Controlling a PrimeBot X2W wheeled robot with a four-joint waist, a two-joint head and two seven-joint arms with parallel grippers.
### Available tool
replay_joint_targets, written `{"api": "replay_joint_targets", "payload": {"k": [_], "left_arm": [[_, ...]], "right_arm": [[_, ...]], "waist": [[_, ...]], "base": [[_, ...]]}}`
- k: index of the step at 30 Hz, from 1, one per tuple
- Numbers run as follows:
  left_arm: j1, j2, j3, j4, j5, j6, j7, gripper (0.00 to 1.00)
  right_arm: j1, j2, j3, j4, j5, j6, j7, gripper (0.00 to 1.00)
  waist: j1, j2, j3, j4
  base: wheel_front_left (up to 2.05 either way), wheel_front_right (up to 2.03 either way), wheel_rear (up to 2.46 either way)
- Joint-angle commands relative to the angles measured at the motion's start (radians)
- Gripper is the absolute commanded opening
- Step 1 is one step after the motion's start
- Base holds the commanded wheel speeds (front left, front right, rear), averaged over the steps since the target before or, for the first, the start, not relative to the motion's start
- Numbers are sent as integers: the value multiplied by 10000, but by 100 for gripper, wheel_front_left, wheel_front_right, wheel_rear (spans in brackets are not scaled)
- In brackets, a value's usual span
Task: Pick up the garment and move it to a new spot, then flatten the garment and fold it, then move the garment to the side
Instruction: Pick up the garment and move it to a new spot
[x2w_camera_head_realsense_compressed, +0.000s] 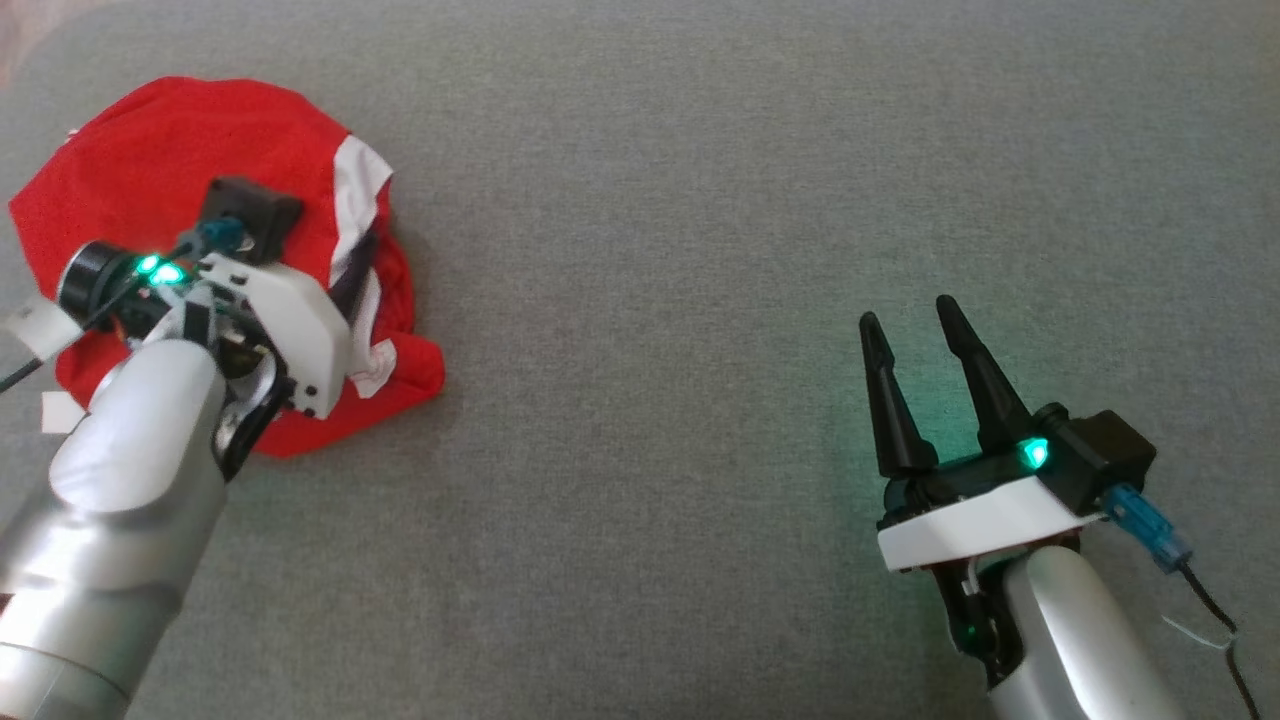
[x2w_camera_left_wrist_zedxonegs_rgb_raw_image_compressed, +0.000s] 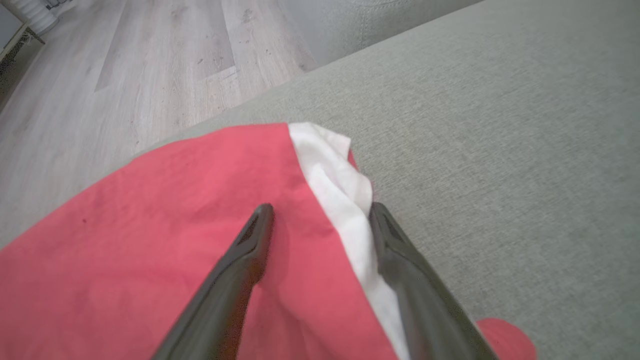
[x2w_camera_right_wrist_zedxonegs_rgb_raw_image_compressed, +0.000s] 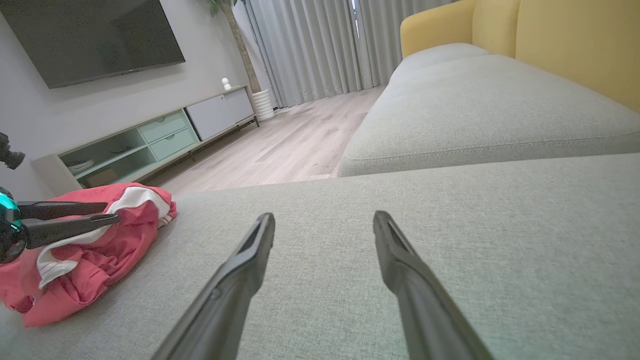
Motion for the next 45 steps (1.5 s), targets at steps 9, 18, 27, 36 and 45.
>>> {"api": "replay_joint_targets", "payload": {"k": [9,18,27,36,45], "left_arm": [[-1019,439,431,824,-104,97,-1403,0],[-972,621,1159,-19,-421,735,-2977,0],[-450,815,1675,-2654,-865,1380,-3083,0],[87,451,1586,-5040,-1205,1899,-2527,0],[-134,-861,787,-6061,-1261,2181,-2197,0]], "right_arm": [[-139,-29,251,-228,-13,77,-109,100],[247,-29,220,-53,90,77,-109,100],[511,-29,221,-68,192,77,-109,100],[300,-29,232,-229,285,77,-109,100],[-310,-29,268,-703,567,77,-109,100]], "waist": [[-2,0,-407,-114],[-2,0,-1382,-119],[-2,0,-1729,-28],[-2,0,-1497,-670],[-2,0,-812,-2669]], "base": [[0,0,0],[0,0,0],[0,0,0],[0,0,0],[0,0,0]]}}
